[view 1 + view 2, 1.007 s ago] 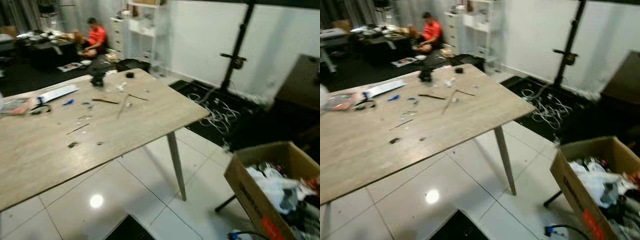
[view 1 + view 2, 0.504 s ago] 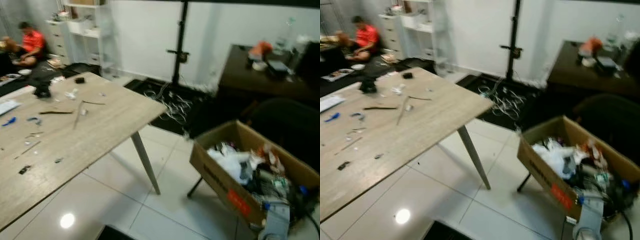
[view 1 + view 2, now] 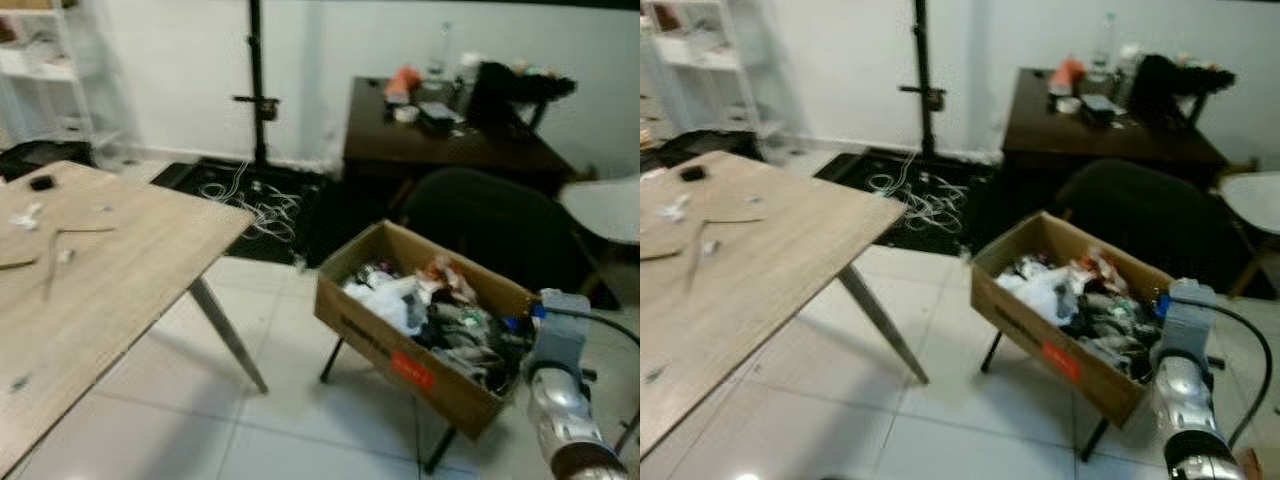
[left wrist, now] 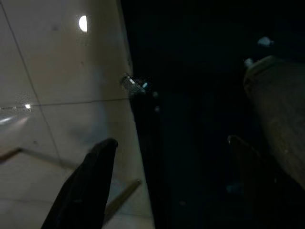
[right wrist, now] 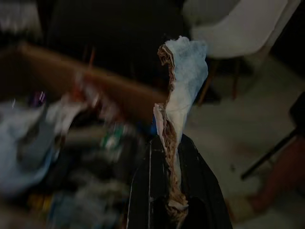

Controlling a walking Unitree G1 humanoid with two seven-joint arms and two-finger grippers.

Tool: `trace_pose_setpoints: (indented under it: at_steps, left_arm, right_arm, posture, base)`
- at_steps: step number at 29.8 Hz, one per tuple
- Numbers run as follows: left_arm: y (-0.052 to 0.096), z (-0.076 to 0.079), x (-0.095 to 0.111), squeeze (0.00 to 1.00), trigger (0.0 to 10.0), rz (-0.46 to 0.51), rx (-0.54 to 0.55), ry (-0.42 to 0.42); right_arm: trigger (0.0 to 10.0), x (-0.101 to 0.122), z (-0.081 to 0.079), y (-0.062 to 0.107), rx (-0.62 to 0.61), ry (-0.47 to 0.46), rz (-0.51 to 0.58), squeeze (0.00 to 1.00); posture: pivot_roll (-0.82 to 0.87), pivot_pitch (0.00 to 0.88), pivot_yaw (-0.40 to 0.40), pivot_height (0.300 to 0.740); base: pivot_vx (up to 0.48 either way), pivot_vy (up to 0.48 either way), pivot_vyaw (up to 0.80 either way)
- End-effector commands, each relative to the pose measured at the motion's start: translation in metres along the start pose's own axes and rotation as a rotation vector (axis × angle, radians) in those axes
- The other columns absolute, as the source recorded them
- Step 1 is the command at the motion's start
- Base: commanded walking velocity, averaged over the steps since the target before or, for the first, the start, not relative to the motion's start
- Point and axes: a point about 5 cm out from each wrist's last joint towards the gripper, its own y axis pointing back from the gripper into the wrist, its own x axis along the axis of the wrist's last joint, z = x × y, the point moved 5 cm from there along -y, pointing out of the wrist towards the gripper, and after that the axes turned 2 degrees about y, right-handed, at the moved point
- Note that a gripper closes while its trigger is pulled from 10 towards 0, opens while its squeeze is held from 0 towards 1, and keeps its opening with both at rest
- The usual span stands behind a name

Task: Picking trash to rubbish bin

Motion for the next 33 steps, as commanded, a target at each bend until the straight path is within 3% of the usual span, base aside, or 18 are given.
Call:
trace_pose_setpoints:
  at_steps: [1,14,19,28,33]
  left_arm:
    - [0.0,0.003,0.0,0.0,10.0,0.009,-0.017,0.0]
    - [-0.001,0.006,0.009,0.0,10.0,0.031,-0.036,-0.036]
    - [-0.001,0.005,0.011,0.0,10.0,0.036,-0.035,-0.048]
    - [-0.001,0.006,0.01,0.0,10.0,0.032,-0.038,-0.046]
    - [-0.001,0.006,0.01,0.0,10.0,0.03,-0.037,-0.044]
  right_arm:
    - [10.0,0.014,0.006,-0.003,-0.004,0.004,0.056,0.0]
    - [10.0,0.028,-0.018,0.001,0.089,-0.025,0.122,0.0]
    - [10.0,0.029,-0.03,0.005,0.135,-0.033,0.142,0.0]
    - [10.0,0.032,-0.039,0.005,0.163,-0.062,0.137,0.0]
    - [10.0,0.031,-0.039,0.003,0.162,-0.08,0.12,0.0]
  posture:
    - [-0.15,0.111,0.068,0.74]
    - [-0.16,0.104,0.075,0.74]
    - [-0.16,0.104,0.075,0.74]
    - [-0.15,0.099,0.079,0.74]
    - [-0.14,0.097,0.077,0.74]
  base:
    - [0.0,0.0,-0.8]
    - [0.0,0.0,-0.8]
    - [0.117,0.0,0.0]
    - [0.336,0.0,0.0]
    - [0.343,0.0,-0.8]
